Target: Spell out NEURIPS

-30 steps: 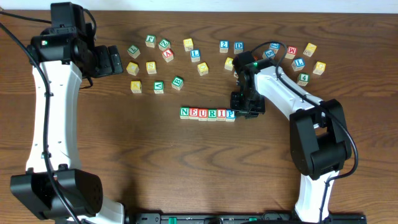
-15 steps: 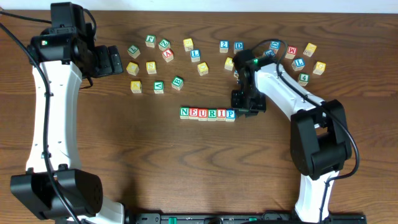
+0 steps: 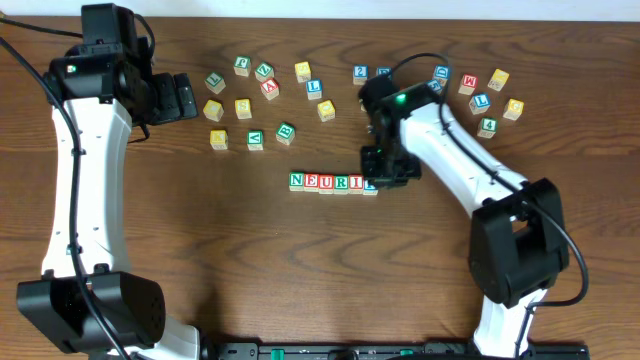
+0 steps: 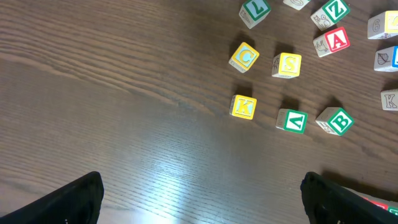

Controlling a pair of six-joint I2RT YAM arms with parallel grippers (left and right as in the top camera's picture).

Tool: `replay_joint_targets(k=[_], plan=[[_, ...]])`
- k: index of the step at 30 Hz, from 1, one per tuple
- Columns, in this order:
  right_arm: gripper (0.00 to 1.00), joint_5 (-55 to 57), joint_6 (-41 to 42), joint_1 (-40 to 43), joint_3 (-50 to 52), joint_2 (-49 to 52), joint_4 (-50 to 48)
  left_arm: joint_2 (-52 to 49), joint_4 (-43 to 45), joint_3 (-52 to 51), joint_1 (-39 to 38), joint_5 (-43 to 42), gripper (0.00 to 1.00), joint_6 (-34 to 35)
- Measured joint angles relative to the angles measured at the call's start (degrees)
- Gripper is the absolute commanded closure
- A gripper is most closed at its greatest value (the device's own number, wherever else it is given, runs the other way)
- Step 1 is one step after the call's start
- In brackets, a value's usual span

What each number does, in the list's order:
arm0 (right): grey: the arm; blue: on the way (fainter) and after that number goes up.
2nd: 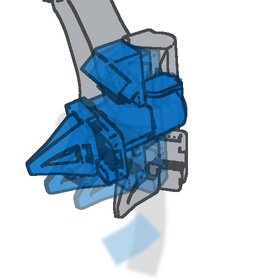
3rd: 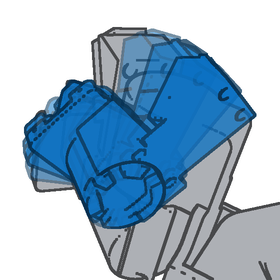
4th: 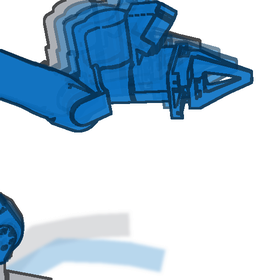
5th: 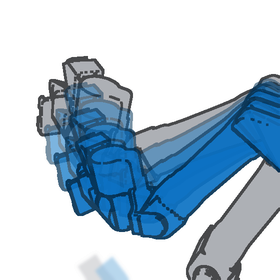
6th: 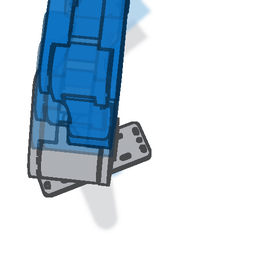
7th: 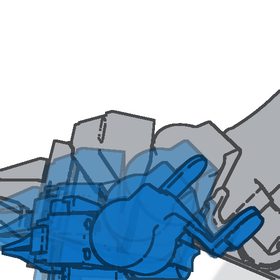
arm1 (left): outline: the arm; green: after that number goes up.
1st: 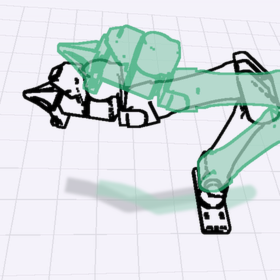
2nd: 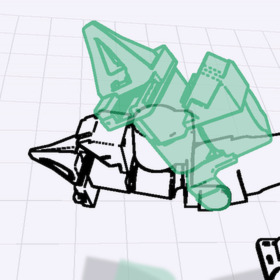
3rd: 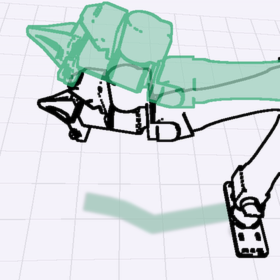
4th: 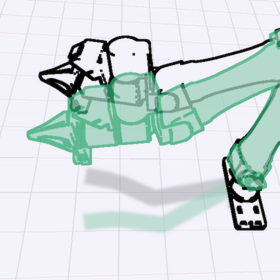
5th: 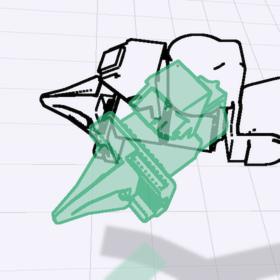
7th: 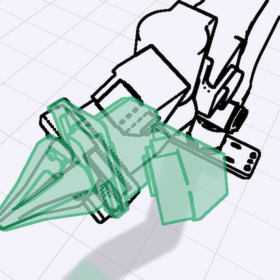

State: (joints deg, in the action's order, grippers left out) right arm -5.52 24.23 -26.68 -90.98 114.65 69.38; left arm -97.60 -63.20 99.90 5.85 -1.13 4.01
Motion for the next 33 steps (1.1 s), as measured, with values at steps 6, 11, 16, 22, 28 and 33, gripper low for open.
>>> replay_joint_targets(k=[6, 11, 16, 22, 28, 33], plan=[[0.84, 0.0, 0.6, -4.5, 3.1, 0.0, -1.6, 0.0, 0.0, 0.0, 0.0, 0.0, 0.00, 0.0], [0.85, 0.0, 1.2, -5.6, 5.2, 0.0, -3.5, 0.0, 0.0, 0.0, 0.0, 0.0, 0.00, 0.0], [0.88, 0.2, 1.9, -5.6, 6.4, 0.0, -4.6, 0.0, 0.0, 0.0, 0.0, 0.0, 0.00, 0.0], [0.91, 0.4, 2.5, -5.6, 8.0, 0.0, -6.7, 0.0, 0.0, 0.0, 0.0, 0.0, 0.00, 0.0], [0.94, 0.4, 3.4, -5.6, 10.6, 0.0, -8.9, 0.0, 0.0, 0.0, 0.0, 0.0, 0.00, 0.0], [0.95, 1.2, 3.8, -5.6, 10.7, 0.0, -11.4, 0.0, 0.0, 0.0, 0.0, 0.0, 0.00, 0.0]])
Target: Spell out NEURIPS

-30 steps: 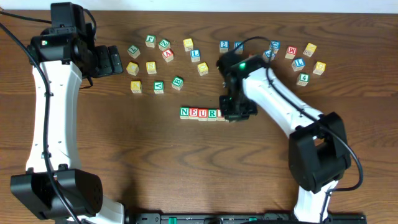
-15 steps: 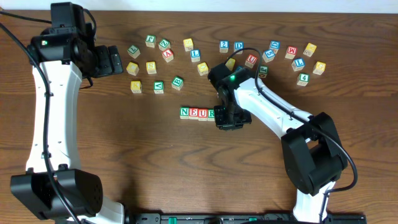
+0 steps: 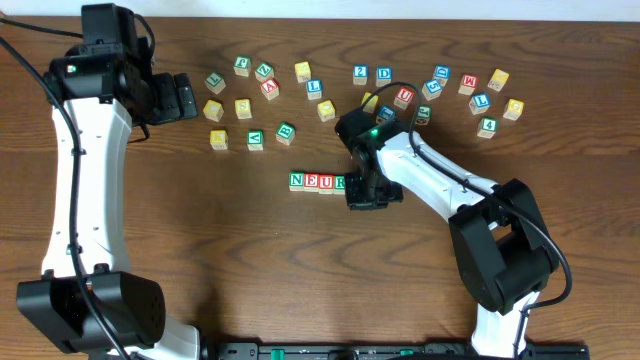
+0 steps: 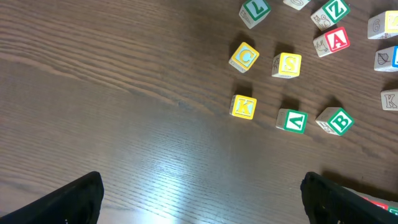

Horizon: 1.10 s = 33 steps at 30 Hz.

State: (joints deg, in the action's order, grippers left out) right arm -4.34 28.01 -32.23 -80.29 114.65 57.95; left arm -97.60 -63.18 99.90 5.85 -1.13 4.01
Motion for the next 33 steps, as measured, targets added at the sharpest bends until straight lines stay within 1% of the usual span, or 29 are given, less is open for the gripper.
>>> replay_joint_targets(k=[33], plan=[[0.94, 5.5, 0.0, 0.0, 0.0, 0.0, -3.9, 0.0, 0.0, 0.0, 0.0, 0.0, 0.00, 0.0]])
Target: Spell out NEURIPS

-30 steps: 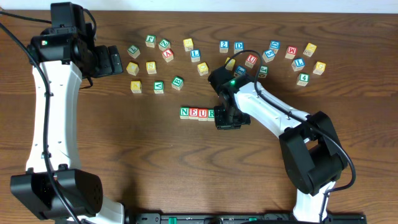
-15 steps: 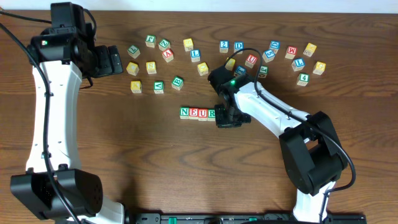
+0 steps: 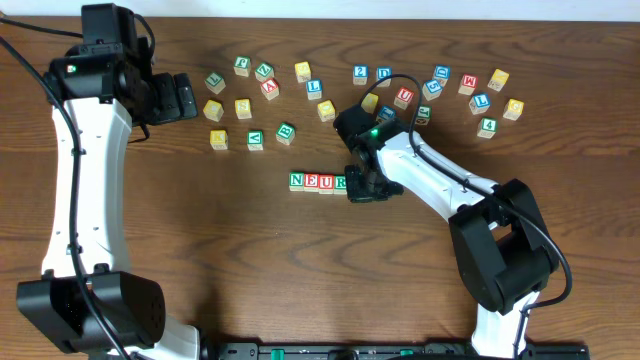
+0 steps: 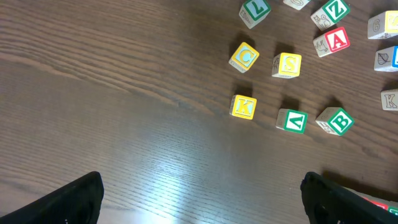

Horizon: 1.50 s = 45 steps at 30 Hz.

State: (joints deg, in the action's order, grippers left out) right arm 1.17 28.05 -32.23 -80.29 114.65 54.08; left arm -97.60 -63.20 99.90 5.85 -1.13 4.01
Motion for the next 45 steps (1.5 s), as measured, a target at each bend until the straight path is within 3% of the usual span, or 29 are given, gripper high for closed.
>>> replay_joint_targets(k=[16, 27, 40, 45], plan=[[0.98, -0.3, 0.1, 0.1, -0.5, 0.0, 2.4, 0.0, 0.0, 0.0, 0.0, 0.0, 0.00, 0.0], [0.59, -1.0, -4.9, 2.4, -15.1, -1.0, 9.7, 0.0, 0.0, 0.0, 0.0, 0.0, 0.00, 0.0], [0.38, -1.4, -6.9, 5.6, -26.2, -1.6, 5.3, 0.0, 0.0, 0.0, 0.0, 0.0, 0.00, 0.0], [0.25, -1.5, -7.5, 6.4, -29.7, -1.6, 5.3, 0.0, 0.0, 0.0, 0.0, 0.0, 0.00, 0.0]])
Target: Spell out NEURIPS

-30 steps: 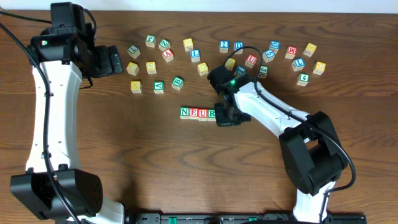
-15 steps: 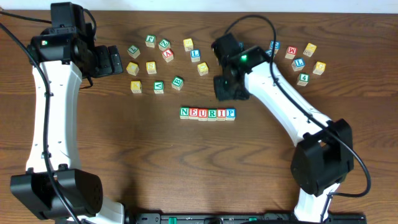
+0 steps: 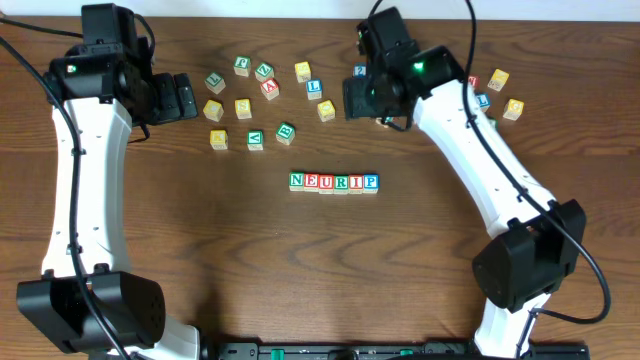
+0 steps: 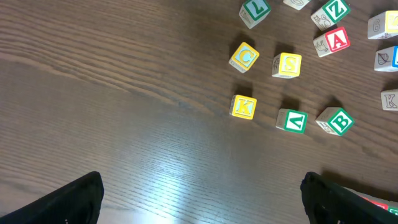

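Observation:
Six letter blocks stand in a row (image 3: 334, 182) at mid-table and read N E U R I P, with the blue P block (image 3: 371, 182) at the right end. A yellow S block (image 3: 243, 107) (image 4: 286, 65) lies loose in the left cluster, between a yellow C (image 4: 244, 57) and a red A (image 4: 331, 41). My right gripper (image 3: 352, 102) hangs over the back blocks, well clear of the row, and nothing shows in it. My left gripper (image 3: 188, 97) (image 4: 201, 200) is wide open over bare wood, left of the S block.
Loose blocks lie along the back: a left cluster with K (image 4: 243, 107) and B (image 4: 336, 121), a middle group (image 3: 314, 88) and a right group (image 3: 498, 79) partly under the right arm. The table's far edge (image 3: 300, 14) is close behind them.
My right gripper was down at the row's right end and hid the last blocks. Now it is up at the back by the loose blocks, and the row shows I and P. The left arm is unchanged.
First the row read N E U R I, with my right gripper at its right end. At the two later moments the gripper sat low over that end and covered it. Now it has let go and the row reads NEURIP. The left arm stayed still throughout.

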Controlling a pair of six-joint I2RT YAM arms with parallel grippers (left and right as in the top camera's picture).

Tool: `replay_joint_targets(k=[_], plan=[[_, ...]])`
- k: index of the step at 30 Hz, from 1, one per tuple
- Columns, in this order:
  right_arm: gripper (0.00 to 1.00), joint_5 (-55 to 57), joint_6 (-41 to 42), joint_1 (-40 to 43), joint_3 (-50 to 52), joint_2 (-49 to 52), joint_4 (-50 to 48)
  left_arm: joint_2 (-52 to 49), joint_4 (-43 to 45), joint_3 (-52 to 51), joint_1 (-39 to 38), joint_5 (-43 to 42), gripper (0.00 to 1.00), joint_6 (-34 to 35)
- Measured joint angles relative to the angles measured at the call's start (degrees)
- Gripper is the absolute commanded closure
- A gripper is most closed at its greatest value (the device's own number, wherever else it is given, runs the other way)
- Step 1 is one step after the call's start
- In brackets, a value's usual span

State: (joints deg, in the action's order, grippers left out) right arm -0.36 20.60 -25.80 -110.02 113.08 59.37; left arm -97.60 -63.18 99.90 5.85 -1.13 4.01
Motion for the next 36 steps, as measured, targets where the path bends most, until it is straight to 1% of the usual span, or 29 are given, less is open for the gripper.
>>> replay_joint_targets(k=[3, 16, 22, 23, 26, 33, 34, 36], plan=[[0.22, 0.0, -0.3, 0.5, -1.2, 0.0, -0.1, 0.0, 0.0, 0.0, 0.0, 0.0, 0.00, 0.0], [0.20, -0.1, -0.3, 2.2, -1.8, -0.1, 0.5, 0.0, 0.0, 0.0, 0.0, 0.0, 0.00, 0.0], [0.19, -0.1, -1.4, 6.5, -1.8, -0.1, 3.7, 0.0, 1.7, 0.0, 0.0, 0.0, 0.00, 0.8], [0.19, -0.1, -1.7, 7.6, -1.8, -0.1, 4.6, 0.0, 1.7, 0.0, 0.0, 0.0, 0.02, 0.9], [0.18, -0.1, -2.0, 10.3, -1.8, -0.1, 7.0, 0.0, 1.7, 0.0, 0.0, 0.0, 0.03, 1.3], [0.12, 0.0, -2.9, 17.4, -1.8, -0.1, 10.0, 0.0, 2.0, 0.0, 0.0, 0.0, 0.02, 2.9], [0.12, 0.0, -3.0, 18.1, -1.8, -0.1, 10.1, 0.0, 1.8, 0.0, 0.0, 0.0, 0.04, 4.1], [0.11, 0.0, -3.3, 19.3, -1.8, -0.1, 10.1, 0.0, 1.7, 0.0, 0.0, -0.2, 0.12, 6.9]])
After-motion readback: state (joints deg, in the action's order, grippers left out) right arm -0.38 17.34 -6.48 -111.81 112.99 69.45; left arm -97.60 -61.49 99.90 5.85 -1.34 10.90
